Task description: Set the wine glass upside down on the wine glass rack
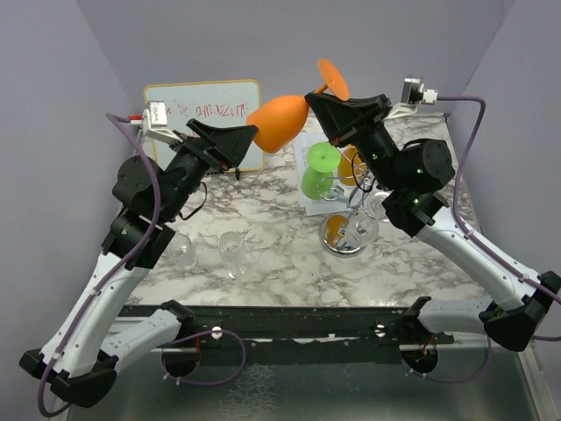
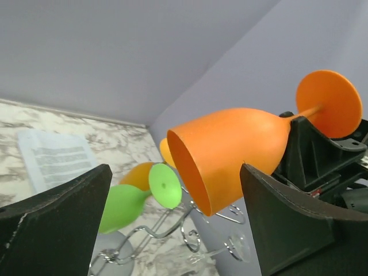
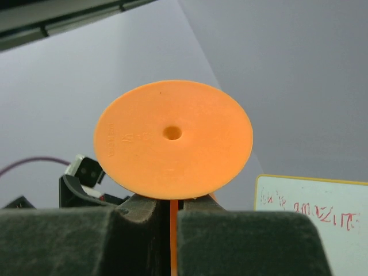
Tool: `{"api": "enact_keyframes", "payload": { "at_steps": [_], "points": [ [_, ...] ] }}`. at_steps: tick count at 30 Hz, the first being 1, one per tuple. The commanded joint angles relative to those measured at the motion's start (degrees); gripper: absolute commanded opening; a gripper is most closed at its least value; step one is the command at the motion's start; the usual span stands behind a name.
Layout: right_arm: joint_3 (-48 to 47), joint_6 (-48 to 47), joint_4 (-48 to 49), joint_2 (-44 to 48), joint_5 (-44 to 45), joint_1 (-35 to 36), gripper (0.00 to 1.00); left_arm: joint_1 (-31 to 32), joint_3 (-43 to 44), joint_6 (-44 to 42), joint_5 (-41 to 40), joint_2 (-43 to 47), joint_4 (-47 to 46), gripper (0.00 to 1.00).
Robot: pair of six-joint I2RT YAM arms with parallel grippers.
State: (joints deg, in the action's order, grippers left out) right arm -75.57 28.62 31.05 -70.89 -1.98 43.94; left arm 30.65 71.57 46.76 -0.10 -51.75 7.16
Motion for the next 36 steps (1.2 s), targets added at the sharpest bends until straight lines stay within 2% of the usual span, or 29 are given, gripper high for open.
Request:
{"api": "enact_keyframes", "payload": {
  "at_steps": [1,4,9,13,16,23,26,33,36],
  "points": [
    [-2.94,-13.28,-3.58,-1.18,-13.00,0.44,0.01,0.07,8.37,-12.73,-10.29,3.19,13.95,0.96],
    [-3.26,-18.56,-4.82,-2.31,-18.26,0.44,0.01,0.06,13.11,-15.35,-9.44,2.03,17.49,0.97],
    [-0.82,-25.76,-2.30,-2.51,-23.79,0.44,0.01,0.10,16.01,-10.77,1.38,-0.26,17.02,0.98],
    [0.76,-30.09,-1.60,-2.63,-26.73,0.44,0.01,0.09,12.33,-5.02,11.94,-0.35,9.13,0.98],
    [3.29,-30.23,2.58,-2.39,-28.22,0.44,0.01,0.03,9.82,-2.41,18.69,-0.52,3.25,0.98],
    [4.18,-34.66,5.10,-3.72,-32.18,0.44,0.01,0.10,11.23,3.23,23.29,-3.74,0.55,0.97],
    [3.78,-35.72,5.41,-3.96,-33.23,0.44,0.01,0.06,12.87,3.80,22.73,-5.60,2.48,0.87],
    [2.09,-41.15,1.65,-5.04,-33.49,0.44,0.01,0.08,14.19,3.63,20.64,-7.01,5.41,0.52],
    [0.96,-42.52,1.15,-6.00,-34.30,0.44,0.01,0.09,16.30,2.49,20.32,-8.31,7.82,0.40]
  ]
}}
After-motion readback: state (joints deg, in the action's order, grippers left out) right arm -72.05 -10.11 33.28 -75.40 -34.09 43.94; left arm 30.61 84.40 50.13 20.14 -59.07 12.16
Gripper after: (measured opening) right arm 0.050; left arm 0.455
